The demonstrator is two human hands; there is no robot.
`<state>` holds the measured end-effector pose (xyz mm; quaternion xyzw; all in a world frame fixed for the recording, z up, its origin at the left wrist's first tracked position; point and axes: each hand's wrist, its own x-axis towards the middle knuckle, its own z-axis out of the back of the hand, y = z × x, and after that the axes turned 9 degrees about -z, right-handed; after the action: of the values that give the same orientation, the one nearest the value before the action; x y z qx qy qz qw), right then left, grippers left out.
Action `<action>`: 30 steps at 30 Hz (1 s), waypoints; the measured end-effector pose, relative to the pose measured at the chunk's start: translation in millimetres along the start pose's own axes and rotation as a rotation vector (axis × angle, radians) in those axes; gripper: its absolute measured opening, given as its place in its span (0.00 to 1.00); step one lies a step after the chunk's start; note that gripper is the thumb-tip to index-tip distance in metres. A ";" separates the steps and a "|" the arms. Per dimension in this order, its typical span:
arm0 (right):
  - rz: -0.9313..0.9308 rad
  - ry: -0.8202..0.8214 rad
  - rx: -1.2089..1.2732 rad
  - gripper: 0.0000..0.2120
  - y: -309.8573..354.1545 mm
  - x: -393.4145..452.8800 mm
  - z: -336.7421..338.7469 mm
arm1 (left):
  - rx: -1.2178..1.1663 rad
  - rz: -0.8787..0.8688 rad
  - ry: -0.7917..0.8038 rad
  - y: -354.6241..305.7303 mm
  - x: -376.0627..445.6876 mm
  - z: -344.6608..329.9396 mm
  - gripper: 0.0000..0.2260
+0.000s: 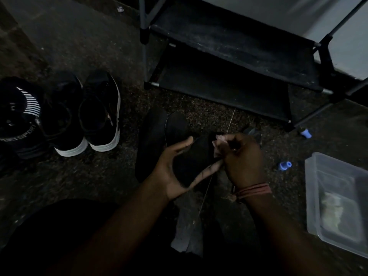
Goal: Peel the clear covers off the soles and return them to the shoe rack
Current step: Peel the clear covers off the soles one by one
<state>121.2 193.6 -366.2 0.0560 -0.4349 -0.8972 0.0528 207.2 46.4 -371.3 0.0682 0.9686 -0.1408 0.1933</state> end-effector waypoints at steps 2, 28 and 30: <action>0.030 -0.050 0.021 0.03 3.0 0.7 5.5 | -0.067 -0.012 0.045 -1.0 -2.5 -4.3 0.25; 0.346 0.196 -0.372 0.07 39.2 -37.4 -4.6 | -0.050 -0.075 0.009 1.9 5.9 19.6 0.13; 0.227 0.022 -0.598 0.09 25.3 -19.0 3.3 | -0.017 -0.059 -0.048 8.8 8.7 14.2 0.16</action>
<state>140.6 183.3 -343.3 -0.0011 -0.1548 -0.9730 0.1711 206.0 51.2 -389.4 0.0346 0.9664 -0.1400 0.2130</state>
